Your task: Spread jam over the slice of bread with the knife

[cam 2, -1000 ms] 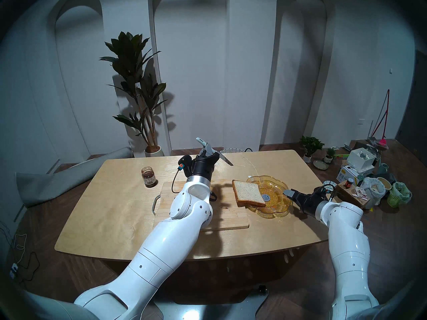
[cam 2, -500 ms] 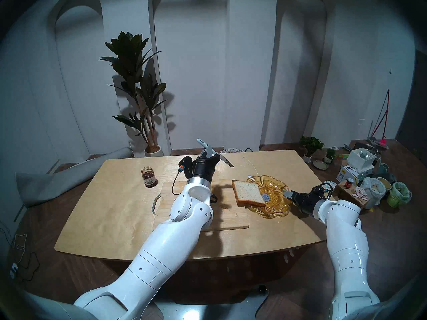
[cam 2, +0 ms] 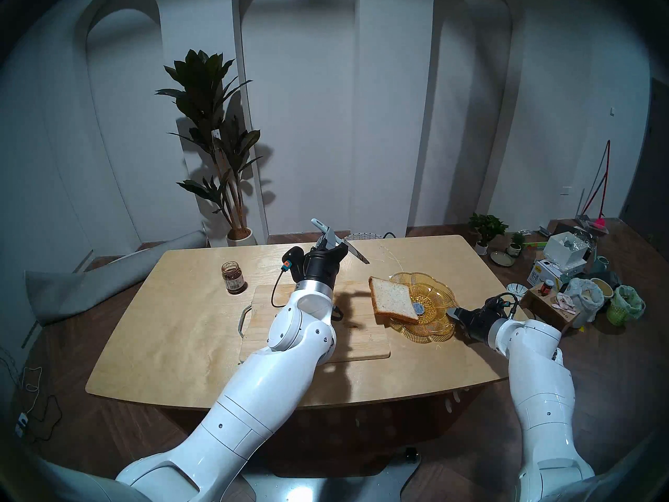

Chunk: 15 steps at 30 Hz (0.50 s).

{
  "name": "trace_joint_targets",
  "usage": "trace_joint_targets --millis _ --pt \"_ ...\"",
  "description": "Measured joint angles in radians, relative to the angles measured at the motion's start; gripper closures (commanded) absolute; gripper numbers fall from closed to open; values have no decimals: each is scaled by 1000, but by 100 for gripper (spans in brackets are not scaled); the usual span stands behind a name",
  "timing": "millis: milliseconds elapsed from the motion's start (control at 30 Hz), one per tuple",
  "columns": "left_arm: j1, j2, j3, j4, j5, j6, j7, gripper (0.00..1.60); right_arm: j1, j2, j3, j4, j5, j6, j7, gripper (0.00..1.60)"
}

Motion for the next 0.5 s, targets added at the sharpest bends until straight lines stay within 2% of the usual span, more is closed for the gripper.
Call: trace_joint_targets --millis 67,100,267,333,500 --pt "3 0 -2 -3 -19 2 -5 160 -1 0 0 0 -2 -4 5 132" --pt "6 -1 -3 -4 -30 3 -8 160 -2 1 -1 0 -3 -6 6 124" --pt "21 0 -1 -12 -59 10 -15 160 -3 1 -3 0 -11 -11 11 139" --pt "27 0 7 -17 -60 15 -13 160 -3 1 -5 -1 -14 -12 11 160" --pt "39 2 52 -21 -39 23 42 160 -3 -8 -17 -18 -23 -10 -10 160"
